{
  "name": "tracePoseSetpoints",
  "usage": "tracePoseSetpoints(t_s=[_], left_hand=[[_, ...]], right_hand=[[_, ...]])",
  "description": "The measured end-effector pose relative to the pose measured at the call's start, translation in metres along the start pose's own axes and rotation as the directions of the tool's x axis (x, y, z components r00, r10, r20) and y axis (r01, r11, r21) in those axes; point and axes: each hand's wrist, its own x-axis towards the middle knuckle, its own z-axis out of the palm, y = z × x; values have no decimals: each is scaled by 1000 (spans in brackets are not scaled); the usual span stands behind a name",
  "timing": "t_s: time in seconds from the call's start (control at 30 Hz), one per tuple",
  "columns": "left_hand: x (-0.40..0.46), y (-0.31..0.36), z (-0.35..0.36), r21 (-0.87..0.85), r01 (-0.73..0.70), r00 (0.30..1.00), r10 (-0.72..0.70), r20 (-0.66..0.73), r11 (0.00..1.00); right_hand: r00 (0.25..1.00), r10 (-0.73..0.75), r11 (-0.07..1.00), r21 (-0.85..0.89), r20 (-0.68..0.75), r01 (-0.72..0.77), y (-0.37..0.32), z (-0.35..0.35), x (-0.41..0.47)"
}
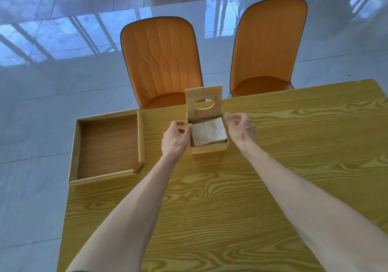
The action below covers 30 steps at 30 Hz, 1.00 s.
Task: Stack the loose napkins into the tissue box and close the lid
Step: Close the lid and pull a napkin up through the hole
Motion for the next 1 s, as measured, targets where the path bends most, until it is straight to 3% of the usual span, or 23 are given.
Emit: tracePoseSetpoints(t_s=[0.13, 0.27, 0.37, 0.53, 1.0], left_hand=[[14, 33, -17, -232, 94, 994, -102, -23, 968], [26, 75, -33, -444, 362, 932, -333, 144, 820], [27, 90, -37, -420, 438, 898, -365, 246, 795], [26, 89, -30, -308, 515, 846, -418, 331, 800], [25, 80, -26, -373, 526, 840, -397, 370, 765]], right_hand=[[998, 40, 991, 126, 41, -45, -38, -20, 13], [924, 243, 923, 223, 294, -313, -74, -30, 26], [848, 315, 886, 188, 427, -424, -81, -29, 31], [788, 334, 891, 100, 517, -443, -72, -20, 35], [751, 369, 846, 138, 547, -516, -70, -17, 38]])
